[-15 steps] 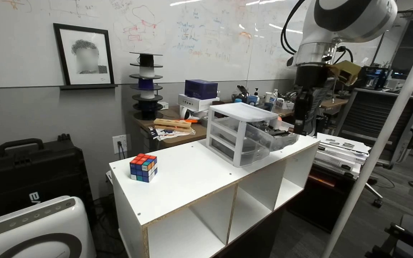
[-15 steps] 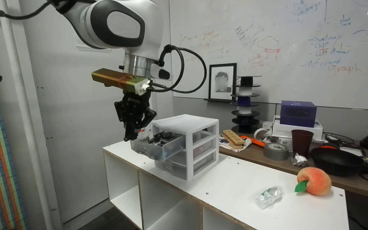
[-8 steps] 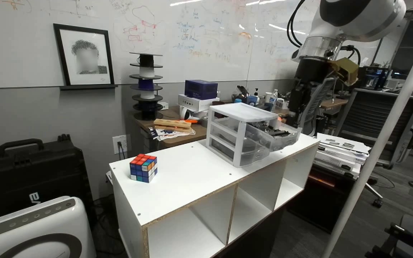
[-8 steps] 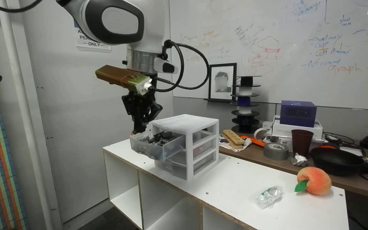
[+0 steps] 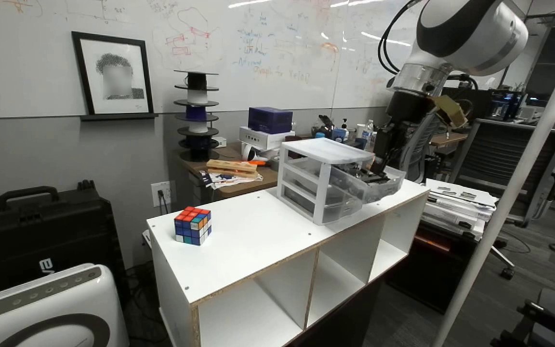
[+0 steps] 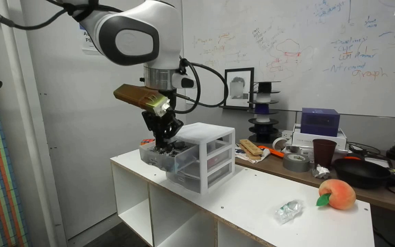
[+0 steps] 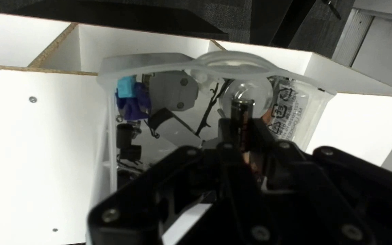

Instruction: Put the battery and plastic in the open drawer respectively, then close the drawer

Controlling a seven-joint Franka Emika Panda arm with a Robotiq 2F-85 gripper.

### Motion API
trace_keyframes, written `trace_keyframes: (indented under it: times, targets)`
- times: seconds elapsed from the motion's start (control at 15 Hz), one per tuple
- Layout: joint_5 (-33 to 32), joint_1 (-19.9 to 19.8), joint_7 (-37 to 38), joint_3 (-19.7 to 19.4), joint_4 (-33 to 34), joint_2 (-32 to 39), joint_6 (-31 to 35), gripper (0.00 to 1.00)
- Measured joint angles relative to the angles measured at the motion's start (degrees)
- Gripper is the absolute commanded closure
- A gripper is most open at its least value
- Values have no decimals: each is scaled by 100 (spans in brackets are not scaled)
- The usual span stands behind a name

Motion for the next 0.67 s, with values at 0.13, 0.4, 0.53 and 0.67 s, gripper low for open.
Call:
trace_keyframes:
  times: [0.13, 0.4, 0.53, 0.67]
  targets:
    - [18, 1, 8, 19, 0, 90, 252, 52]
    - [255, 1, 3, 33, 1, 112, 616, 20]
    - [422, -22, -9, 20, 3, 55, 644, 5]
    - [591, -76, -26, -53, -1, -63, 643, 0]
